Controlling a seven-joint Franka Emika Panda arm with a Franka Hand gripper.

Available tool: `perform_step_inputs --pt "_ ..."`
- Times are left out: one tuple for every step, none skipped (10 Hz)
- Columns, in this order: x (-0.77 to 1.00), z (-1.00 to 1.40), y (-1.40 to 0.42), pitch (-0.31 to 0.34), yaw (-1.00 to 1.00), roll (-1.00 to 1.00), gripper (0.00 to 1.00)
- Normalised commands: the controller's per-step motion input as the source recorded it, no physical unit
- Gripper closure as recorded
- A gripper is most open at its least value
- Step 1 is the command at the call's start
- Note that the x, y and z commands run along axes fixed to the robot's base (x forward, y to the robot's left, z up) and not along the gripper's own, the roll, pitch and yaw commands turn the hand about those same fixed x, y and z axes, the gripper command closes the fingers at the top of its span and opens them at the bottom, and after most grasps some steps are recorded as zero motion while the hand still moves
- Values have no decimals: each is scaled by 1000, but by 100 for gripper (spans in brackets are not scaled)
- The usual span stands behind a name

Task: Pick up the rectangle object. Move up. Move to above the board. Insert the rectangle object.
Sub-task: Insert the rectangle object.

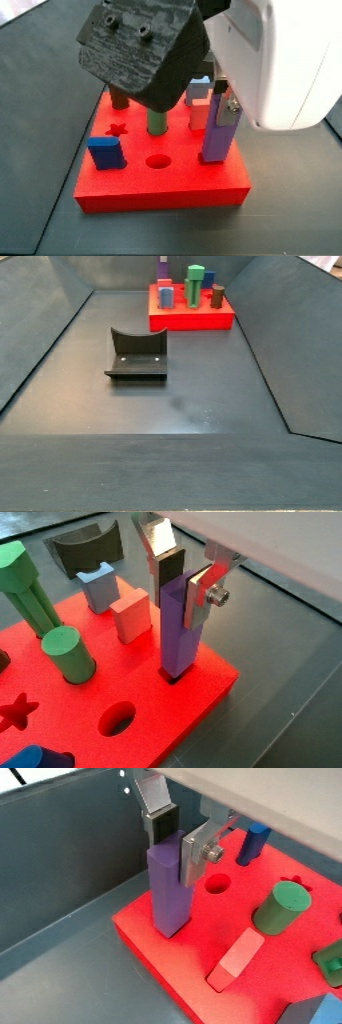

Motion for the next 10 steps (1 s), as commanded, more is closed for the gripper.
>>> perform_step_inputs --pt "-17 -189 0 0 0 0 100" --pt "-29 -254 -23 0 0 0 100" --pt "-23 -289 -46 0 0 0 100" --pt "0 -280 -103 0 0 0 100" --pt "0 -303 -177 -10 0 0 100" --pt "0 -363 -106 -6 0 0 100" --pt "-3 -814 -71 0 0 84 100" --pt "0 -1000 -160 0 0 0 100" --pt "0 -1000 -120 0 0 0 100" --pt "0 -1000 -94 4 0 0 100"
